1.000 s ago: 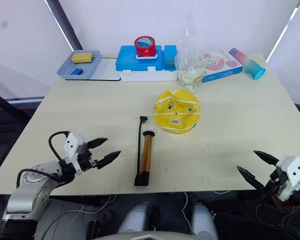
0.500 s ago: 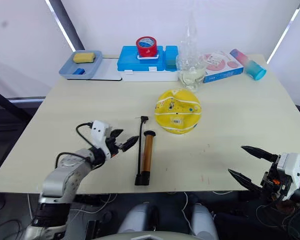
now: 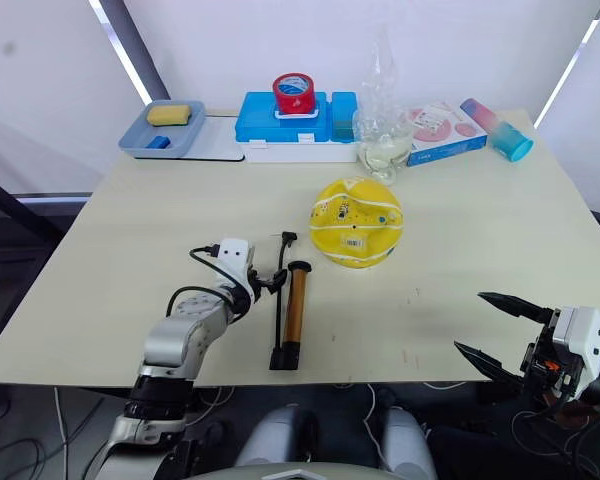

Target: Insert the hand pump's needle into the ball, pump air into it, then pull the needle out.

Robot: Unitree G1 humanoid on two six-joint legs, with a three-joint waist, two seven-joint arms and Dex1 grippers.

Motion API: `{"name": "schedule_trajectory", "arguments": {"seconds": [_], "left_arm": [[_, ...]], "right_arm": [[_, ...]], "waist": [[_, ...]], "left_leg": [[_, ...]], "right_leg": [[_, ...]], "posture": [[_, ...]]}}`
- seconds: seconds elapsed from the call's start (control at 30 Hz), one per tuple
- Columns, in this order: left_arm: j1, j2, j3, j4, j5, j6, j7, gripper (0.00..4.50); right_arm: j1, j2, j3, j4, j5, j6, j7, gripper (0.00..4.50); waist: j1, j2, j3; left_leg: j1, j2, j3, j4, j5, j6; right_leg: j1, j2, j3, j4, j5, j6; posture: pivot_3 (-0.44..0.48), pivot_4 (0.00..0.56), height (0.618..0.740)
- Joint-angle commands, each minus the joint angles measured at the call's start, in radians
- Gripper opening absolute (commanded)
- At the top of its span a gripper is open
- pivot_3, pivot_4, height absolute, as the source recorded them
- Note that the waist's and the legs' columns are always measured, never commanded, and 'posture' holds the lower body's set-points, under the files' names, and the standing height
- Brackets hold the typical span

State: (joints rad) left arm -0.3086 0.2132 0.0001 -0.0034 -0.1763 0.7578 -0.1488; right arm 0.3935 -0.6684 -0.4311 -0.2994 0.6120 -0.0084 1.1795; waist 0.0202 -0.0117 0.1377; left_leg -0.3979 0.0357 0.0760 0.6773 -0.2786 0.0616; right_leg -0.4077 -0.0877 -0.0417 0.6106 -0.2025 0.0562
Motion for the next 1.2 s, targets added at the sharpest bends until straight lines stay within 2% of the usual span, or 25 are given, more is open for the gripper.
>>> {"name": "schedule_trajectory", "arguments": {"seconds": [0.03, 0.1, 0.13, 0.17, 0.23, 0.4, 0.7, 0.9, 1.07, 1.2], "left_arm": [[-0.063, -0.026, -0.022, 0.076, 0.045, -0.016, 0.037, 4.49], [-0.081, -0.031, -0.029, 0.098, 0.059, -0.016, 0.039, 4.49], [-0.084, -0.033, -0.028, 0.102, 0.063, -0.015, 0.039, 3.98], [-0.082, -0.031, -0.033, 0.105, 0.071, -0.018, 0.040, 3.73], [-0.065, -0.028, -0.041, 0.099, 0.087, -0.021, 0.041, 2.80], [-0.021, -0.032, -0.045, 0.070, 0.093, -0.027, 0.026, 0.12], [-0.005, 0.009, -0.051, 0.073, 0.108, -0.217, -0.058, 0.02], [0.009, 0.098, -0.039, 0.103, 0.112, -0.391, -0.180, 0.02], [0.012, 0.160, 0.004, 0.113, 0.039, -0.564, -0.337, 0.02], [0.017, 0.215, 0.020, 0.130, -0.003, -0.720, -0.485, 0.02]], "right_arm": [[-0.011, -0.001, -0.009, 0.003, 0.002, -0.029, 0.013, 4.50], [-0.016, 0.001, -0.010, 0.007, -0.002, -0.032, 0.015, 4.50], [-0.017, 0.001, -0.010, 0.009, -0.004, -0.034, 0.015, 4.50], [-0.018, 0.001, -0.011, 0.013, -0.007, -0.038, 0.017, 4.50], [-0.018, -0.001, -0.013, 0.020, -0.010, -0.045, 0.021, 4.50], [-0.022, 0.000, -0.014, 0.020, 0.007, -0.044, 0.029, 4.50], [-0.027, 0.004, -0.005, 0.013, 0.042, -0.033, 0.056, 4.50], [-0.037, 0.011, 0.013, -0.005, 0.063, -0.001, 0.044, 4.50], [-0.053, 0.018, 0.020, -0.044, 0.082, 0.041, -0.009, 4.50], [-0.075, 0.036, 0.029, -0.083, 0.073, 0.086, -0.106, 4.50]], "waist": [[0.001, 0.000, 0.000], [0.001, 0.000, 0.000], [0.001, 0.000, 0.000], [0.000, 0.000, 0.000], [0.000, 0.000, 0.000], [0.001, 0.001, -0.001], [0.001, 0.001, -0.001], [-0.002, 0.001, 0.000], [-0.003, 0.001, 0.000], [-0.002, 0.001, 0.000]], "left_leg": [[0.000, 0.000, -0.001, 0.001, 0.000, 0.000], [0.000, -0.001, -0.001, 0.001, 0.000, 0.000], [0.000, -0.001, -0.001, 0.002, 0.000, 0.000], [0.000, -0.001, -0.001, 0.002, 0.000, 0.000], [0.000, 0.000, -0.001, 0.002, 0.000, 0.000], [0.000, 0.001, -0.001, 0.002, 0.000, 0.000], [0.000, 0.001, -0.001, 0.002, 0.000, 0.000], [0.000, 0.002, -0.001, 0.002, 0.000, 0.000], [-0.001, 0.002, -0.001, 0.002, 0.000, 0.000], [-0.001, 0.002, -0.001, 0.002, 0.000, 0.000]], "right_leg": [[0.001, 0.000, 0.000, 0.000, 0.000, 0.000], [0.001, 0.000, 0.000, 0.000, 0.000, 0.000], [0.001, 0.000, 0.000, 0.001, 0.000, 0.000], [0.001, 0.000, 0.000, 0.001, 0.000, 0.000], [0.001, 0.000, 0.000, 0.001, 0.000, 0.000], [0.001, 0.000, 0.001, 0.000, 0.000, 0.000], [0.001, 0.000, 0.001, 0.000, 0.000, 0.000], [0.000, 0.000, 0.000, 0.001, 0.000, -0.001], [0.000, -0.001, 0.000, 0.000, 0.001, -0.001], [0.000, -0.002, 0.000, 0.000, 0.001, -0.001]], "posture": [[0.000, 0.150, 0.737], [0.000, 0.150, 0.737], [0.000, 0.150, 0.737], [0.000, 0.150, 0.737], [0.000, 0.150, 0.737], [0.000, 0.150, 0.737], [0.000, 0.150, 0.737], [0.000, 0.150, 0.737], [0.000, 0.150, 0.737], [0.000, 0.150, 0.737]]}}
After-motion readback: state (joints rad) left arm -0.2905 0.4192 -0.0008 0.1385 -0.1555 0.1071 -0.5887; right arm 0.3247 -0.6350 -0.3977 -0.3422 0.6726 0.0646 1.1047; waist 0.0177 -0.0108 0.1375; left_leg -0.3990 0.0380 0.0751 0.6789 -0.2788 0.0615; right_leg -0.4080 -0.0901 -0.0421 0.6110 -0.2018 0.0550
